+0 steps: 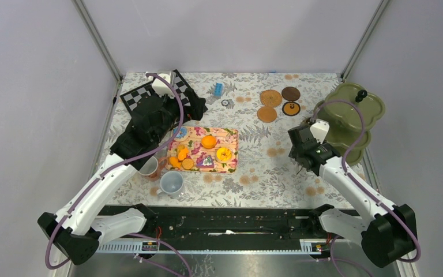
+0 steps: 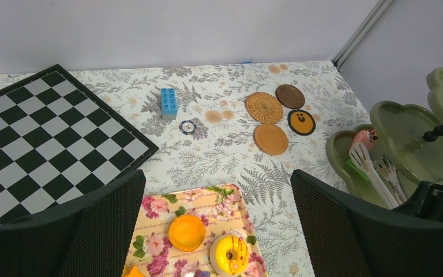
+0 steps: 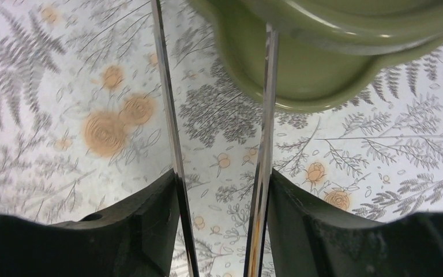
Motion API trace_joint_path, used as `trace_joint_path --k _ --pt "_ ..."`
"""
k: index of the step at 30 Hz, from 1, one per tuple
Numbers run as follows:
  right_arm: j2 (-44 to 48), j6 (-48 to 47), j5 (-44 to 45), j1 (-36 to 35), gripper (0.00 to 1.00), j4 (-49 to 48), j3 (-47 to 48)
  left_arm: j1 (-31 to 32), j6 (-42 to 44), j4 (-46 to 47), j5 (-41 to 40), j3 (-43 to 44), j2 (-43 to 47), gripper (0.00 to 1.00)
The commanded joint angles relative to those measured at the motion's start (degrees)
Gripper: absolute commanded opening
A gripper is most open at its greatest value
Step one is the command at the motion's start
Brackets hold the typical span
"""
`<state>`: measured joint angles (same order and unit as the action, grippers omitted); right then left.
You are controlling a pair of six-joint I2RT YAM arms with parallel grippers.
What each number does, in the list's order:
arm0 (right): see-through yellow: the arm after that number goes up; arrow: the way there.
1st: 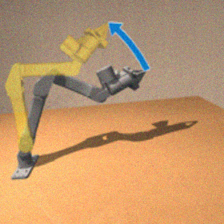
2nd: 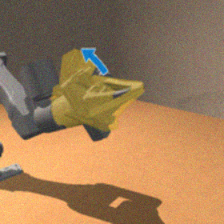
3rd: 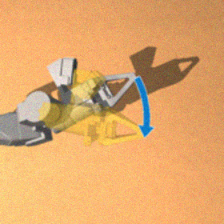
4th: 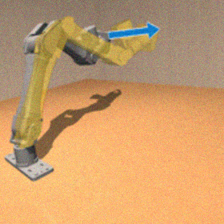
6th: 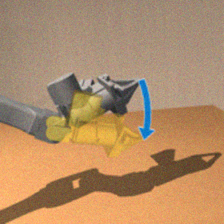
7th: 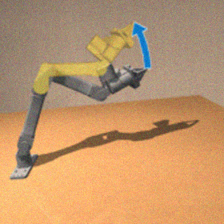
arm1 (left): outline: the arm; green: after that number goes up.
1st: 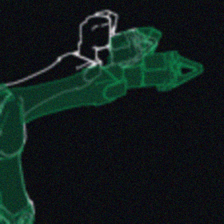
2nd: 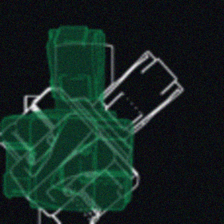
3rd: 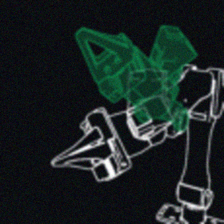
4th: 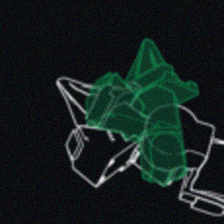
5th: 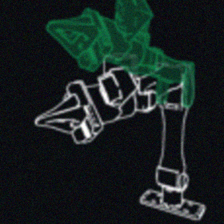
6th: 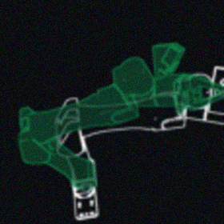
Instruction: Serve the afternoon tea
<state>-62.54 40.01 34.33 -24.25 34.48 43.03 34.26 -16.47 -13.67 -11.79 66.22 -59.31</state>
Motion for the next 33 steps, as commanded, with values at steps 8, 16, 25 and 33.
trace_joint_path --k 8,16,25,33 --pt "5.34 -25.33 -40.69 0.12 0.58 -11.61 1.74 -0.97 0.03 1.55 0.28 0.79 -0.64 0.99" --pt "-3.30 -37.41 -52.89 -11.33 0.60 -9.48 10.85 -1.02 0.36 1.55 -0.69 0.72 -0.56 0.99" --pt "-11.27 -45.71 -44.09 -25.60 0.59 -7.39 16.01 -0.97 0.65 1.54 -1.39 0.64 -0.51 0.99" --pt "-13.90 -48.88 -36.70 -28.92 0.61 -6.61 16.67 -0.96 0.56 1.54 -1.10 0.64 -0.55 0.99"
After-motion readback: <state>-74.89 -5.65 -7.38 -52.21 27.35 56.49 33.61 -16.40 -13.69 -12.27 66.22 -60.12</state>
